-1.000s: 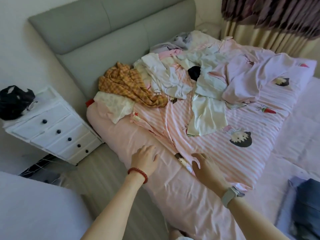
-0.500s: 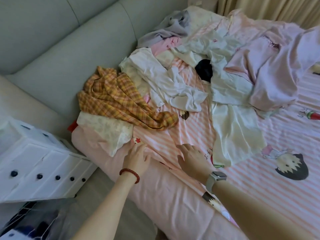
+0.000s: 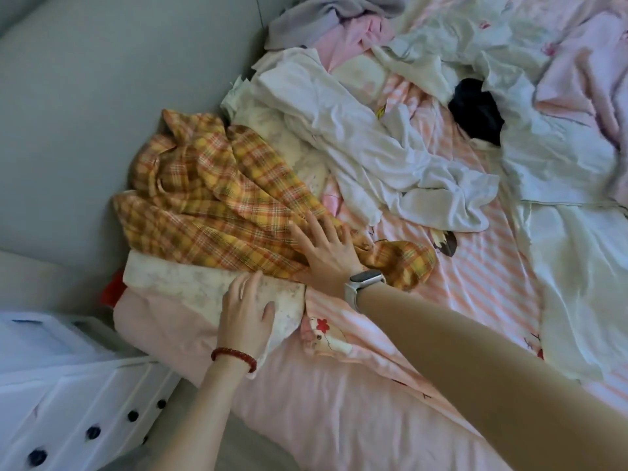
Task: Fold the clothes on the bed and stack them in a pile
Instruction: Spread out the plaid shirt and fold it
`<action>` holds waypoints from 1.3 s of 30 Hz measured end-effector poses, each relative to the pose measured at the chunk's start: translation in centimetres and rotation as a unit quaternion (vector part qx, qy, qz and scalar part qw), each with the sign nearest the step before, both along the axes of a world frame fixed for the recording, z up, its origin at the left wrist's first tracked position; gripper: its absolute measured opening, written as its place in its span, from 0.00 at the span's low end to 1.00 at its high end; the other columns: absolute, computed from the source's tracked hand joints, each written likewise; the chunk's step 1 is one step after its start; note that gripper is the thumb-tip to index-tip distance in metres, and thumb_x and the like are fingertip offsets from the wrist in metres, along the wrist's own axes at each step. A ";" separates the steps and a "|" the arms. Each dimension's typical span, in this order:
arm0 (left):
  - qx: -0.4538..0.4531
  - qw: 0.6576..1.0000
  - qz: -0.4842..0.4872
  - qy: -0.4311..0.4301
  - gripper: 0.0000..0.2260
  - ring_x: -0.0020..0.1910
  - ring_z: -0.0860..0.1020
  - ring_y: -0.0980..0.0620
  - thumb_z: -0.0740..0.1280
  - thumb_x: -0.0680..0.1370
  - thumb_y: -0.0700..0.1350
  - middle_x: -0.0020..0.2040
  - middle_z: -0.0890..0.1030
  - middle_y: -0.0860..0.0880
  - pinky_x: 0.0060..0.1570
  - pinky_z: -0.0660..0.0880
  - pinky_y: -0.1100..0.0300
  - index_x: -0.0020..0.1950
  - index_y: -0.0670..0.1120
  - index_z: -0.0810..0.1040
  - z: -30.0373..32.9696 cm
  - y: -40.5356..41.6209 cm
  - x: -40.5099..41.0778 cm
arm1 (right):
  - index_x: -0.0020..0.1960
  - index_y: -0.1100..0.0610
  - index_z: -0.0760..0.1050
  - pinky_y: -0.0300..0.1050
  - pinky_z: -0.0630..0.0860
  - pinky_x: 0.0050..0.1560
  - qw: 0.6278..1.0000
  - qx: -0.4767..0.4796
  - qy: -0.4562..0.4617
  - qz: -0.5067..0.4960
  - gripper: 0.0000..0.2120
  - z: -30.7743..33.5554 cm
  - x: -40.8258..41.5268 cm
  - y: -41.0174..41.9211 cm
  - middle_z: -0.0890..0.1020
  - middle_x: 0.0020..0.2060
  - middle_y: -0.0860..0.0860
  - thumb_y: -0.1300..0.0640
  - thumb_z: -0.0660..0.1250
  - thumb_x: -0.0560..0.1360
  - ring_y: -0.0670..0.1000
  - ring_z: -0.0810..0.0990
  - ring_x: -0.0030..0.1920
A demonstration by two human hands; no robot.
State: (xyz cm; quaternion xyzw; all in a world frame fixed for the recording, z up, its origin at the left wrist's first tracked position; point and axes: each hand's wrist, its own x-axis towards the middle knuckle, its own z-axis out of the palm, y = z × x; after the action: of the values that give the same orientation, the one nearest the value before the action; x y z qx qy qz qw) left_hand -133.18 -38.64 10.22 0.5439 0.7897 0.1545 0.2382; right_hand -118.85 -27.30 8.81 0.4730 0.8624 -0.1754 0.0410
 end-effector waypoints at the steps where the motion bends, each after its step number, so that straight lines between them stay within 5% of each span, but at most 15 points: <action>1: 0.007 1.000 0.001 -0.004 0.24 0.69 0.63 0.47 0.66 0.76 0.41 0.71 0.63 0.47 0.64 0.65 0.56 0.71 0.46 0.66 -0.2 0.3 -0.9 | 0.75 0.46 0.37 0.66 0.56 0.69 1.000 -0.017 -0.007 -0.002 0.45 -0.6 -1.0 0.7 0.43 0.76 0.55 0.40 0.65 0.73 0.62 0.49 0.74; 6: 0.027 1.000 0.002 -0.011 0.23 0.70 0.62 0.47 0.66 0.76 0.42 0.71 0.63 0.46 0.65 0.63 0.55 0.71 0.45 0.65 0.0 1.5 -3.2 | 0.76 0.49 0.50 0.50 0.73 0.47 0.999 -0.031 0.030 -0.028 0.32 -1.1 -2.5 1.7 0.67 0.64 0.57 0.63 0.59 0.76 0.60 0.71 0.59; 10: 0.061 0.998 -0.006 -0.016 0.25 0.70 0.61 0.44 0.69 0.74 0.44 0.71 0.63 0.43 0.64 0.66 0.48 0.70 0.45 0.67 1.8 1.5 -2.8 | 0.74 0.53 0.59 0.54 0.75 0.46 0.985 -0.071 0.154 -0.036 0.24 1.6 0.6 -2.5 0.73 0.60 0.55 0.58 0.58 0.79 0.59 0.77 0.53; 15: 0.055 0.986 -0.145 0.061 0.33 0.72 0.58 0.38 0.74 0.69 0.51 0.74 0.61 0.41 0.66 0.59 0.38 0.71 0.46 0.67 3.6 0.9 0.0 | 0.67 0.58 0.70 0.53 0.77 0.46 0.975 -0.062 0.177 -0.117 0.20 5.5 7.9 -8.9 0.78 0.56 0.56 0.63 0.64 0.76 0.58 0.79 0.53; 18: 0.051 0.973 -0.206 0.095 0.38 0.74 0.54 0.38 0.74 0.67 0.56 0.75 0.58 0.43 0.68 0.53 0.33 0.73 0.50 0.64 4.1 1.3 2.5 | 0.59 0.62 0.78 0.46 0.78 0.33 0.979 -0.004 0.150 -0.139 0.19 8.0 13.6 -11.5 0.81 0.43 0.57 0.69 0.71 0.68 0.57 0.82 0.41; 21: 0.010 0.936 -0.306 0.174 0.38 0.75 0.45 0.44 0.70 0.68 0.61 0.77 0.52 0.49 0.67 0.34 0.38 0.74 0.58 0.58 3.8 1.2 6.4 | 0.60 0.59 0.78 0.48 0.78 0.37 0.976 -0.011 0.095 -0.196 0.20 10.1 21.8 -14.7 0.82 0.47 0.56 0.66 0.73 0.68 0.58 0.82 0.44; 23: -0.032 0.912 -0.358 0.198 0.28 0.75 0.46 0.48 0.66 0.72 0.59 0.76 0.56 0.53 0.66 0.32 0.38 0.71 0.60 0.64 3.2 0.7 9.7 | 0.60 0.58 0.77 0.50 0.77 0.37 0.960 -0.020 0.059 -0.274 0.27 11.2 27.5 -17.5 0.81 0.47 0.55 0.64 0.77 0.61 0.60 0.82 0.42; 27: -0.128 0.887 -0.428 0.118 0.14 0.71 0.61 0.54 0.58 0.80 0.50 0.69 0.69 0.55 0.71 0.48 0.48 0.64 0.55 0.74 2.2 -1.2 18.1 | 0.58 0.57 0.78 0.51 0.76 0.35 0.907 -0.015 -0.025 -0.419 0.31 12.2 37.4 -23.3 0.81 0.44 0.57 0.62 0.77 0.55 0.62 0.81 0.41; 30: -0.148 0.877 -0.456 -0.010 0.13 0.56 0.76 0.44 0.58 0.80 0.45 0.56 0.80 0.44 0.55 0.71 0.54 0.63 0.49 0.73 4.0 -4.1 25.8 | 0.61 0.56 0.76 0.54 0.76 0.45 0.869 -0.021 -0.074 -0.490 0.26 11.9 44.1 -28.0 0.81 0.49 0.59 0.60 0.76 0.64 0.63 0.79 0.48; 35: -0.095 0.850 -0.490 -0.168 0.09 0.48 0.77 0.42 0.60 0.79 0.45 0.47 0.81 0.42 0.49 0.73 0.50 0.57 0.45 0.74 8.6 -9.0 36.6 | 0.65 0.52 0.73 0.53 0.73 0.53 0.816 -0.016 -0.114 -0.566 0.20 11.0 50.1 -34.5 0.78 0.58 0.56 0.56 0.66 0.74 0.61 0.77 0.55; 39: -0.092 0.858 -0.460 -0.206 0.08 0.47 0.78 0.44 0.61 0.80 0.45 0.47 0.81 0.44 0.47 0.74 0.54 0.54 0.43 0.75 10.1 -10.9 43.7 | 0.67 0.59 0.71 0.51 0.68 0.62 0.827 -0.042 0.126 -0.546 0.21 10.0 50.4 -34.8 0.74 0.63 0.58 0.65 0.65 0.74 0.60 0.74 0.62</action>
State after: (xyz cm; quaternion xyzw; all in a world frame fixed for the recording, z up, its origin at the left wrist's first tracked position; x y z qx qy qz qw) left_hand -89.43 -49.53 20.34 0.7768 0.3925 0.0629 0.4885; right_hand -68.40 -62.05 18.82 0.8383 0.4532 -0.2634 -0.1501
